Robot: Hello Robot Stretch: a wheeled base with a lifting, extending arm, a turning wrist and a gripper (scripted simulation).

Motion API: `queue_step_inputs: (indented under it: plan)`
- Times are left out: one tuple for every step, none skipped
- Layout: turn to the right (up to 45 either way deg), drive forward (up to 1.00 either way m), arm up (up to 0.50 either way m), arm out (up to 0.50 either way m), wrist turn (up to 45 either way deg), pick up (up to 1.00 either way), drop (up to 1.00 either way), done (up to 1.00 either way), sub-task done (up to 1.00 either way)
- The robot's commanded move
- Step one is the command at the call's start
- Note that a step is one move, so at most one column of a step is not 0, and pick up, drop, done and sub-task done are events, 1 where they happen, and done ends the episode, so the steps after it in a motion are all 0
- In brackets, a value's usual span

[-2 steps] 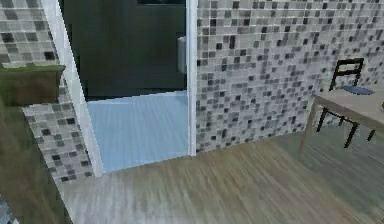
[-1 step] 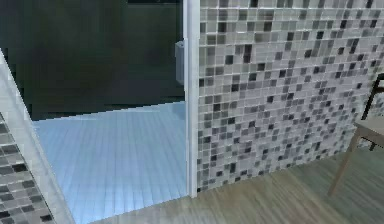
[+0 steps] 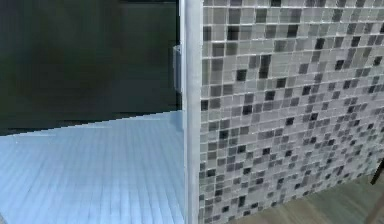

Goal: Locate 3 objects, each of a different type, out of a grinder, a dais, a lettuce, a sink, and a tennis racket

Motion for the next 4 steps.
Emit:
queue_step_inputs:
  plan:
    - [-39.0, 0.00, 0.00, 0.00, 0.0, 0.00, 0.00, 0.00, 0.00]
    - [0.0, 1.00, 0.00, 0.00, 0.0, 0.00, 0.00, 0.00, 0.00]
    - [-3.0, 0.00, 0.00, 0.00, 0.0, 0.00, 0.00, 0.00, 0.00]
    - [0.0, 0.15, 0.00, 0.00, 0.0, 0.00, 0.00, 0.00, 0.00]
